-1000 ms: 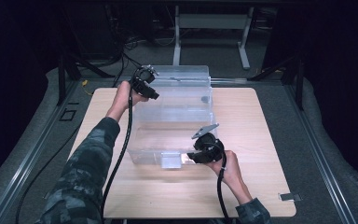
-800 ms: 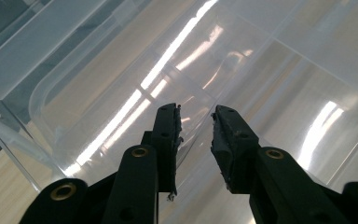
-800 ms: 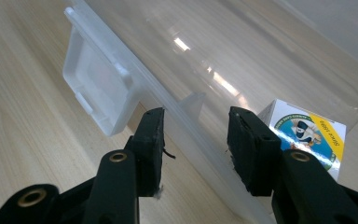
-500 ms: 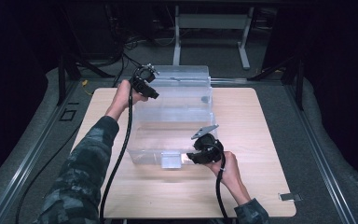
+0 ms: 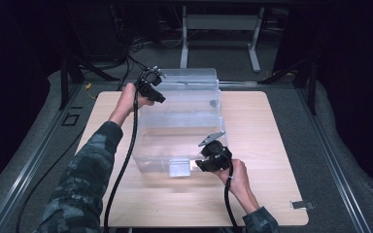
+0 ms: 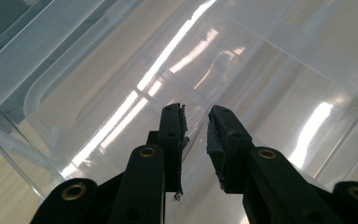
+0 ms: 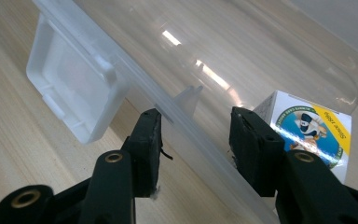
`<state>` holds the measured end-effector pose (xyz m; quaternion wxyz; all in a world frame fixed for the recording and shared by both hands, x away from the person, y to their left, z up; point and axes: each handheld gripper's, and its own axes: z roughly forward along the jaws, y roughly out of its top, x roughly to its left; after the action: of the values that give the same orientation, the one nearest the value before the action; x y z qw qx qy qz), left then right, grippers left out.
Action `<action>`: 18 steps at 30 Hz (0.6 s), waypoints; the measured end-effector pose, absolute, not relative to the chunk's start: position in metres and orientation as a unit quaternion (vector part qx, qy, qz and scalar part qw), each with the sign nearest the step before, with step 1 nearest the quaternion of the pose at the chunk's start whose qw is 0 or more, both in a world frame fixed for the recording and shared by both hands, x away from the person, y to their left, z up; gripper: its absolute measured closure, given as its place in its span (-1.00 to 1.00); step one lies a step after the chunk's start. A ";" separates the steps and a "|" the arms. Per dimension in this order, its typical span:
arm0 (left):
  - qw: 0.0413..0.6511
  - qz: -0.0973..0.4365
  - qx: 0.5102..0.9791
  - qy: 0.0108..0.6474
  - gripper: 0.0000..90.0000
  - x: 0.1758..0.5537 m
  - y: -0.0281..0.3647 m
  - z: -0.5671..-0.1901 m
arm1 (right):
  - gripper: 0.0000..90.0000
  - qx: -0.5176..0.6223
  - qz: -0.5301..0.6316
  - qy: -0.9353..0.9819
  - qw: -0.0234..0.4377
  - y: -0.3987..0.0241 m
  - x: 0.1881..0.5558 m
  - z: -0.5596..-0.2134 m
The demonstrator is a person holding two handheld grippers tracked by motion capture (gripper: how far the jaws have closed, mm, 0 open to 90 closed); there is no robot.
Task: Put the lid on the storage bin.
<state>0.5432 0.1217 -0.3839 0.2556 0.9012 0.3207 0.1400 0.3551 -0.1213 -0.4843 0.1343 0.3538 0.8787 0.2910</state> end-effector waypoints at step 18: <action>0.254 0.138 0.906 0.308 0.71 0.525 0.121 -0.368 | 0.14 0.364 0.292 0.873 0.145 -0.119 0.353 -0.486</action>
<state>0.5247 0.1206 -0.3678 0.2543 0.9065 0.3075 0.1381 0.3527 -0.1189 -0.4855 0.1453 0.3636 0.8725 0.2921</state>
